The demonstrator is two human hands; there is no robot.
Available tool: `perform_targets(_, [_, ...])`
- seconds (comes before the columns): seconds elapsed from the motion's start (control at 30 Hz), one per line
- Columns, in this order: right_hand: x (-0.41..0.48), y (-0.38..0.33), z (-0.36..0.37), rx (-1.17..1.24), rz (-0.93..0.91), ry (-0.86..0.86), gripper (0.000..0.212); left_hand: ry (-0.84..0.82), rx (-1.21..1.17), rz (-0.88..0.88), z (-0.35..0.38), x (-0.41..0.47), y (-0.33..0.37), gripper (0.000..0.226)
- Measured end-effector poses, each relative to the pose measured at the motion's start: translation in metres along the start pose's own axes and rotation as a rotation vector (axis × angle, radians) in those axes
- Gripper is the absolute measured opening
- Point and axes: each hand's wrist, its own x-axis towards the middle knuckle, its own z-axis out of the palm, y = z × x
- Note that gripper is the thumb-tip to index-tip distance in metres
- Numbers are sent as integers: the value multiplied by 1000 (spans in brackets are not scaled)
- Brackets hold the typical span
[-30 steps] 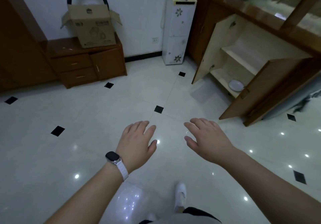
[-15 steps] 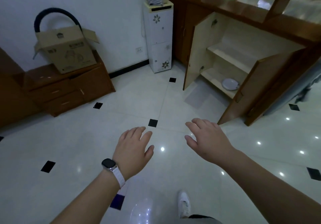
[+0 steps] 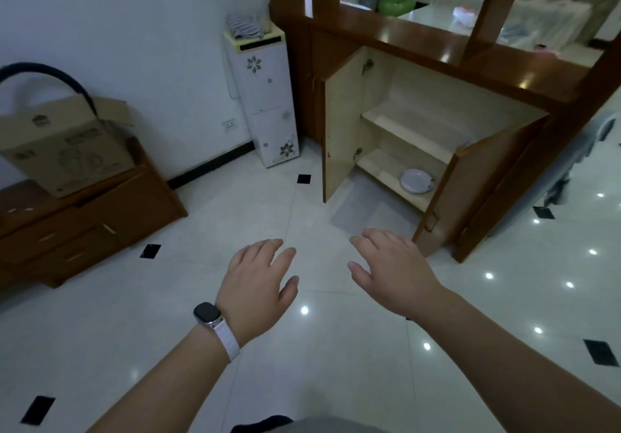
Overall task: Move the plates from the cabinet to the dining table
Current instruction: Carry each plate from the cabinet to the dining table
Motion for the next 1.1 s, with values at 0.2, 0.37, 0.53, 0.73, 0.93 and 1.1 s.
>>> perform_targets(0.2, [45,25,3,15,55,-3,49,-25,-3,28,15,64,-21,47])
perform_targets(0.37, [90,31,14,14,135,-60,58,-32,-49,78,40,118,-52,46])
perform_targets(0.53, [157,33,22,-11,230,-124,51,-77,-111,133,64,184,-100,48])
perform_targets(0.73, [264,19,10,-32,297,-113,49,-62,-144,230,73,273,-172,47])
perform_targets(0.93, [343,10,-19,-71,321,-6,51,-16,-174,332,72,356,-218,44])
perform_targets(1.1, [371,21,-26,-113,363,3,49,-11,-184,386,75,402,-229,44])
